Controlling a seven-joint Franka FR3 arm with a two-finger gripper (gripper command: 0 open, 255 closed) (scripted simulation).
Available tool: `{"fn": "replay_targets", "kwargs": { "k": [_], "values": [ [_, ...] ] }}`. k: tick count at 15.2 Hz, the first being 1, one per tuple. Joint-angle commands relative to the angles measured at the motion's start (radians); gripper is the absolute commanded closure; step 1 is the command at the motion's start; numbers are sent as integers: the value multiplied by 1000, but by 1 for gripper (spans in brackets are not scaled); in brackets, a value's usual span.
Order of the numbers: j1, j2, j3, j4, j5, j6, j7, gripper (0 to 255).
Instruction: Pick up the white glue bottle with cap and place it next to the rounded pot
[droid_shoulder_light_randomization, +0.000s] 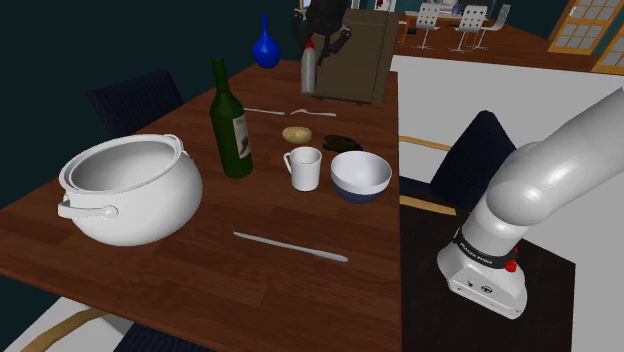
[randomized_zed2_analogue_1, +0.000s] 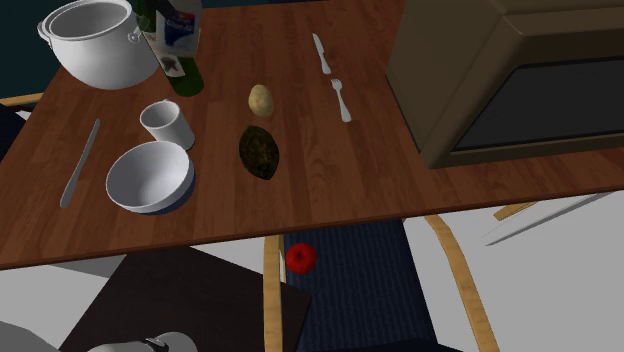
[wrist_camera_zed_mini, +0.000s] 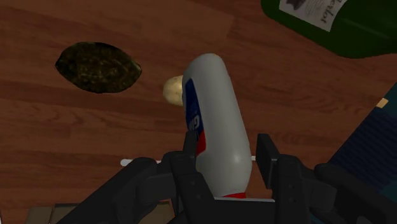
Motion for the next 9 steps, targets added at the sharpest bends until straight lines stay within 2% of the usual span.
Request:
{"fn": "replay_targets", "kwargs": {
  "k": [1,9],
  "values": [
    [10,0,37,7,-6,-8,50,255],
    [46,31,200,67,-40,-51,261,255]
  ]
}}
